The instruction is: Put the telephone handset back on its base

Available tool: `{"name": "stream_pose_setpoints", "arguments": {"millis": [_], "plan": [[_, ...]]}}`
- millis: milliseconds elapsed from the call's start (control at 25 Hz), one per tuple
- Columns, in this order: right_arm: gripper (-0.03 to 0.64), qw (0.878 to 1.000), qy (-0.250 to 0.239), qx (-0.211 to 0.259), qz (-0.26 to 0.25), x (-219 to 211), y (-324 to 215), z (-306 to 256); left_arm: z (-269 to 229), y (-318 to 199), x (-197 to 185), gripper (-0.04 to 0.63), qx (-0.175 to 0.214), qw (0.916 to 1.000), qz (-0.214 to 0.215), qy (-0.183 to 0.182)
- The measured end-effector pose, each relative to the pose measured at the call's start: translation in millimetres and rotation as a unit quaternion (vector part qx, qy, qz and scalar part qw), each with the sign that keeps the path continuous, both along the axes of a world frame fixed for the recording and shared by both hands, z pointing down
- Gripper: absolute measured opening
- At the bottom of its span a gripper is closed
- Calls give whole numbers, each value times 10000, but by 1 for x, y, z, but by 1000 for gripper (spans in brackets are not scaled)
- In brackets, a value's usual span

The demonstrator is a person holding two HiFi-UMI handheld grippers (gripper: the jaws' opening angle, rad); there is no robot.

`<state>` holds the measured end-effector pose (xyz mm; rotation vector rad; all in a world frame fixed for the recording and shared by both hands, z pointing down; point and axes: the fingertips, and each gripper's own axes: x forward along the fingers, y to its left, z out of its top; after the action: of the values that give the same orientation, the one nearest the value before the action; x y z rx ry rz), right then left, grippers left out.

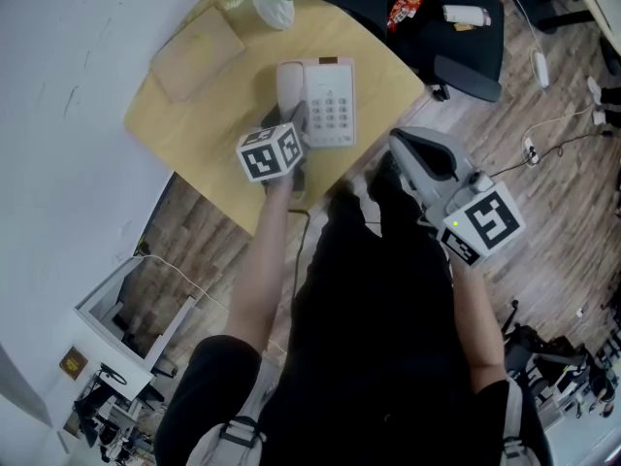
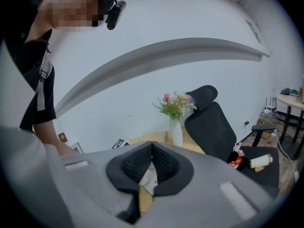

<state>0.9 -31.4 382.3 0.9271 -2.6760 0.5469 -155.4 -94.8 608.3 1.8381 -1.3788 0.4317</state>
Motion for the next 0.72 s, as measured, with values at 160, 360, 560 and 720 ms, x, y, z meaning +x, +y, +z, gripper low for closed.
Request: {"name": "stream_pose_setpoints", "arguments": {"millis": [160, 360, 560, 720], "plan": [[2, 10000, 4, 2, 31, 2, 1, 1, 3, 0, 0, 221, -19, 10000, -19, -58], [2, 10000, 10, -21, 25, 2, 1, 1, 4, -2, -1, 221, -38, 9999, -19, -99], [2, 10000, 0, -35, 10, 1, 2, 3, 7, -4, -2, 221, -69, 9998, -46, -166], [2, 10000, 4, -39, 26, 2, 1, 3, 8, -4, -1, 221, -104, 9997, -17, -234]]}}
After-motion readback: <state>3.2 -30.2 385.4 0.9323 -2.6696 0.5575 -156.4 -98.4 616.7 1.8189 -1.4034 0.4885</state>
